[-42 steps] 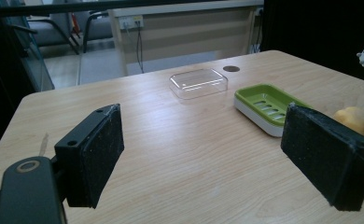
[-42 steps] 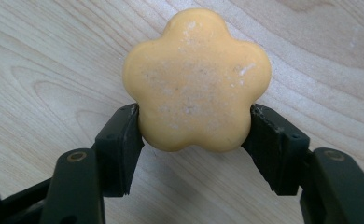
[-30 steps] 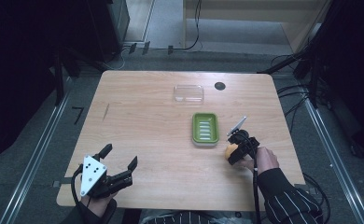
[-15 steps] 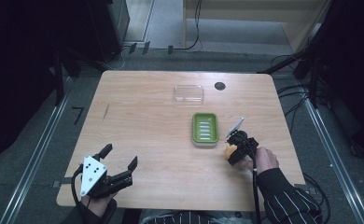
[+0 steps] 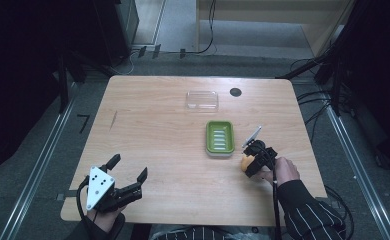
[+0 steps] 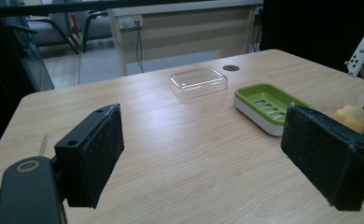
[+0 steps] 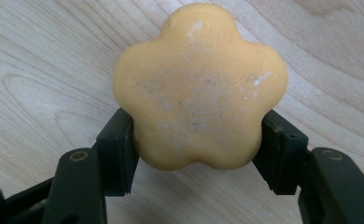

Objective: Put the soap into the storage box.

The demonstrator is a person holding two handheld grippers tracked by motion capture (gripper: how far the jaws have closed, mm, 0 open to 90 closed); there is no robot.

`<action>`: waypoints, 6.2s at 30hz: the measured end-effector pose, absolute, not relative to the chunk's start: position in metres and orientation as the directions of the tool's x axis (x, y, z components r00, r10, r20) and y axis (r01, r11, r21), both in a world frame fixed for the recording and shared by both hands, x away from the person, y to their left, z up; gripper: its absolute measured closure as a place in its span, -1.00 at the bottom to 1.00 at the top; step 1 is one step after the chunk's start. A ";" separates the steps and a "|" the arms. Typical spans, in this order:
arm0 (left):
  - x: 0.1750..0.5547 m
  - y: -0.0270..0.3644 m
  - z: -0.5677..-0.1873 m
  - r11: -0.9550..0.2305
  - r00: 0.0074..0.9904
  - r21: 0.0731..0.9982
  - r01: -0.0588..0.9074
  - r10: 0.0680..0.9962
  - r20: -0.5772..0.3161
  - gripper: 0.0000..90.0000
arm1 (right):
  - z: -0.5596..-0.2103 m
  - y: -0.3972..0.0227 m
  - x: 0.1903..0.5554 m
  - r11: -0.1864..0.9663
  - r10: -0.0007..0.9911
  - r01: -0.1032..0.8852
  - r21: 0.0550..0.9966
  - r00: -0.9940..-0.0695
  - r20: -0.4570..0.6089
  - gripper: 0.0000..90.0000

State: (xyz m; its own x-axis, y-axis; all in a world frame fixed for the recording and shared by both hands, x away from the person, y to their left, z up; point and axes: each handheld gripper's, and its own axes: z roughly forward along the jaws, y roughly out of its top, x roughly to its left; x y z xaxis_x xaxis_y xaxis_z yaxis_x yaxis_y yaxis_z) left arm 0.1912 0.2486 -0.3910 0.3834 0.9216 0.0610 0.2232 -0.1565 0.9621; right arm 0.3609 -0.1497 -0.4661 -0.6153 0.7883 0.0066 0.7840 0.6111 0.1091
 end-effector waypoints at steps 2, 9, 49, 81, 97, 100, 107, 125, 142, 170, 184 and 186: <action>0.191 0.249 -0.391 -0.158 0.384 0.962 0.224 0.921 0.062 -0.70 | -0.466 -0.150 0.361 0.612 0.788 0.783 0.110 -0.616 0.005 -0.12; 0.191 0.249 -0.391 -0.156 0.381 0.962 0.223 0.922 0.061 -0.70 | -0.463 -0.149 0.360 0.619 0.783 0.777 0.113 -0.622 -0.003 -0.12; 0.191 0.249 -0.391 -0.154 0.384 0.963 0.221 0.922 0.059 -0.70 | -0.439 -0.151 0.370 0.626 0.775 0.760 0.173 -0.632 -0.026 -0.12; 0.191 0.248 -0.391 -0.159 0.383 0.960 0.229 0.922 0.062 -0.70 | -0.413 -0.142 0.384 0.642 0.759 0.731 0.232 -0.649 -0.056 -0.12; 0.192 0.249 -0.391 -0.157 0.383 0.961 0.229 0.922 0.059 -0.70 | -0.401 -0.132 0.394 0.660 0.739 0.705 0.258 -0.671 -0.056 -0.12; 0.192 0.249 -0.391 -0.157 0.384 0.961 0.228 0.921 0.059 -0.70 | -0.400 -0.129 0.396 0.667 0.732 0.698 0.262 -0.679 -0.057 -0.12; 0.192 0.249 -0.391 -0.157 0.384 0.961 0.229 0.922 0.059 -0.70 | -0.397 -0.120 0.401 0.688 0.712 0.677 0.263 -0.700 -0.060 -0.12; 0.191 0.249 -0.391 -0.156 0.383 0.961 0.229 0.922 0.059 -0.70 | -0.391 -0.101 0.411 0.709 0.687 0.649 0.274 -0.724 -0.064 -0.12; 0.191 0.249 -0.391 -0.155 0.382 0.961 0.229 0.922 0.058 -0.70 | -0.393 -0.087 0.418 0.724 0.669 0.631 0.278 -0.741 -0.060 -0.12; 0.191 0.250 -0.391 -0.155 0.383 0.961 0.228 0.922 0.058 -0.70 | -0.411 -0.066 0.433 0.744 0.649 0.618 0.256 -0.759 -0.051 -0.12; 0.191 0.249 -0.391 -0.161 0.390 0.961 0.227 0.919 0.062 -0.70 | -0.421 -0.063 0.436 0.746 0.649 0.621 0.242 -0.759 -0.051 -0.12; 0.191 0.249 -0.391 -0.161 0.387 0.960 0.229 0.920 0.062 -0.70 | -0.423 -0.062 0.436 0.741 0.653 0.627 0.239 -0.756 -0.043 -0.12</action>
State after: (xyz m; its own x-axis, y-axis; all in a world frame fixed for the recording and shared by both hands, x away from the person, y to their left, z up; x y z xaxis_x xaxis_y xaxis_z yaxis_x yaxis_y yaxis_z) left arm 0.1908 0.2493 -0.3912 0.3873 0.9198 0.0621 0.2286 -0.1611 0.9601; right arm 0.4359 -0.0615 -0.4228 -0.7560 0.6532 -0.0431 0.6269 0.7414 0.2393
